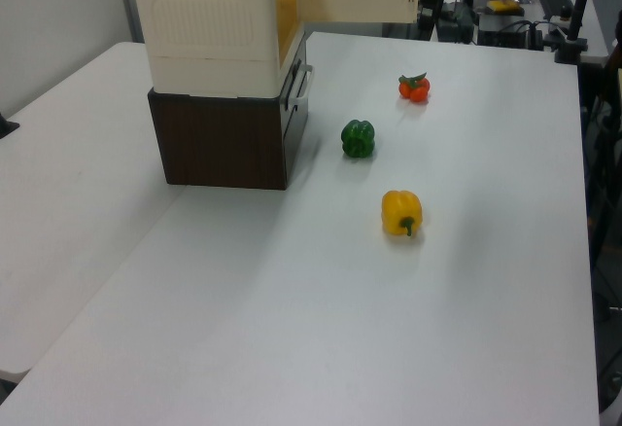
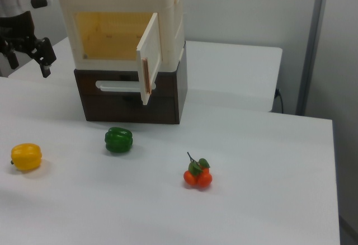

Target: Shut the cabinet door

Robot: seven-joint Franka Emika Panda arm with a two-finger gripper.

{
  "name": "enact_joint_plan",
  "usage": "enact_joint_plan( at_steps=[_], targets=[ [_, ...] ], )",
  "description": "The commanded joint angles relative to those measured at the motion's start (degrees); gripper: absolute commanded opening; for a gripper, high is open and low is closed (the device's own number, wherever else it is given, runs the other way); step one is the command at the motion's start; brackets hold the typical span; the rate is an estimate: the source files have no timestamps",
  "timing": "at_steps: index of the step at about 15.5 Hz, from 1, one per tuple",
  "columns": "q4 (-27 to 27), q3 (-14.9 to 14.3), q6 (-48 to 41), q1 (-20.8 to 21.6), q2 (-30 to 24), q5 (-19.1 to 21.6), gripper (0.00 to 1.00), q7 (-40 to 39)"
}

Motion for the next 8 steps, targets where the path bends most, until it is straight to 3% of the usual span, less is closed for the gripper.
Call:
enact_joint_plan(
  at_steps=[1, 5, 6, 8],
  targets=[
    [-0.9, -0.6, 0.7, 0.2, -0.7, 0.0, 1.00, -1.6],
    [-0.9, -0.6, 0.9, 0.1, -0.7, -0.1, 0.98, -2.0],
    [-0.8, -0.6, 1.0, 0.1, -0.7, -0.1, 0.89, -2.4],
    [-0.8, -0.6, 0.9, -0.4, -0.8, 0.2, 0.54, -4.0]
  ],
)
